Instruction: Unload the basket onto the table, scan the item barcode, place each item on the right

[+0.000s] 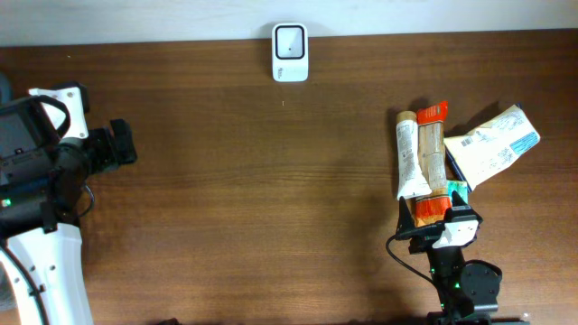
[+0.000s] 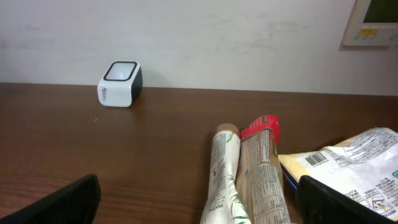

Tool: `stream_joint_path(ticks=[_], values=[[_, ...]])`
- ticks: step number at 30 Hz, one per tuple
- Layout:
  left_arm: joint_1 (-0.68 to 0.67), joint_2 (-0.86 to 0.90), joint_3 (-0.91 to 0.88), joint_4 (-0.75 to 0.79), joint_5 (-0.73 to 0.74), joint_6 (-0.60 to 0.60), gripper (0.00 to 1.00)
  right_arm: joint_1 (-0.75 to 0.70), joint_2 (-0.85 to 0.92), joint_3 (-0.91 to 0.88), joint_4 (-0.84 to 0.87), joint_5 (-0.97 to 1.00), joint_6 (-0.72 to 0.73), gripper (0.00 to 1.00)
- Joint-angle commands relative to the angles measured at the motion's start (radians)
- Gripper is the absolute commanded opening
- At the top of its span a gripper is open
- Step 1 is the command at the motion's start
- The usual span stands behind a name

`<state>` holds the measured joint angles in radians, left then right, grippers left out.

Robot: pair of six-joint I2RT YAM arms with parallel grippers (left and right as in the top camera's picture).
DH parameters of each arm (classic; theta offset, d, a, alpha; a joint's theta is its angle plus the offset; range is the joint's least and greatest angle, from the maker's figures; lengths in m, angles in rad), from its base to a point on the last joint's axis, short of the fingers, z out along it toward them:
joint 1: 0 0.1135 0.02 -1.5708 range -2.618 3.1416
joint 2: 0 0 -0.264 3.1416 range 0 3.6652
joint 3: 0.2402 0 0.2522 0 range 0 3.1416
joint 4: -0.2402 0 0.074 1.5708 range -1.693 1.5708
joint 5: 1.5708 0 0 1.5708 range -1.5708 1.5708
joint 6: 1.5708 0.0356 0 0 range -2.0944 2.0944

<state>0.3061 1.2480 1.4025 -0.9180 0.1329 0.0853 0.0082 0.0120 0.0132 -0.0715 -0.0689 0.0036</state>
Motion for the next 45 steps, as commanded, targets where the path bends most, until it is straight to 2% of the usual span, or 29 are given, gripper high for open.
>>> stream_joint_path(ticks=[1, 7, 9, 10, 13, 18, 22, 26, 30, 33, 38, 45], values=[[-0.057, -0.076, -0.036, -0.001, -0.003, -0.006, 0.99, 0.005, -0.008, -0.008, -0.001, -0.005, 0.002, 0.99], [-0.151, -0.208, -0.146, -0.045, -0.031, -0.002, 0.99, 0.005, -0.008, -0.008, -0.001, -0.005, 0.002, 0.99], [-0.19, -0.257, -0.207, -0.014, -0.103, 0.002, 0.99, 0.005, -0.008, -0.008, -0.001, -0.005, 0.002, 0.99], [-0.22, -0.299, -0.271, 0.047, -0.131, 0.002, 0.99, 0.005, -0.008, -0.008, -0.001, -0.005, 0.002, 0.99], [-0.276, -0.431, -0.499, 0.365, -0.132, 0.044, 0.99, 0.005, -0.008, -0.008, -0.001, -0.005, 0.002, 0.99], [-0.286, -0.664, -0.912, 0.914, -0.129, 0.047, 0.99, 0.005, -0.008, -0.008, -0.001, -0.005, 0.002, 0.99], [-0.286, -0.789, -1.114, 1.116, -0.13, 0.074, 0.99, 0.005, -0.008, -0.008, -0.001, -0.005, 0.002, 0.99], [-0.286, -0.945, -1.261, 1.134, -0.13, 0.14, 0.99, 0.005, -0.008, -0.008, -0.001, -0.005, 0.002, 0.99], [-0.286, -1.042, -1.323, 1.1, -0.13, 0.156, 0.99, 0.005, -0.008, -0.008, -0.001, -0.005, 0.002, 0.99], [-0.286, -1.111, -1.356, 1.022, -0.13, 0.17, 0.99, 0.005, -0.008, -0.008, -0.001, -0.005, 0.002, 0.99], [-0.288, -1.247, -1.369, 0.782, -0.132, 0.23, 0.99, 0.005, -0.008, -0.008, -0.001, -0.005, 0.002, 0.99], [-0.295, -1.243, -1.37, 0.789, -0.13, 0.234, 0.99, 0.005, -0.008, -0.008, -0.001, -0.005, 0.002, 0.99]])
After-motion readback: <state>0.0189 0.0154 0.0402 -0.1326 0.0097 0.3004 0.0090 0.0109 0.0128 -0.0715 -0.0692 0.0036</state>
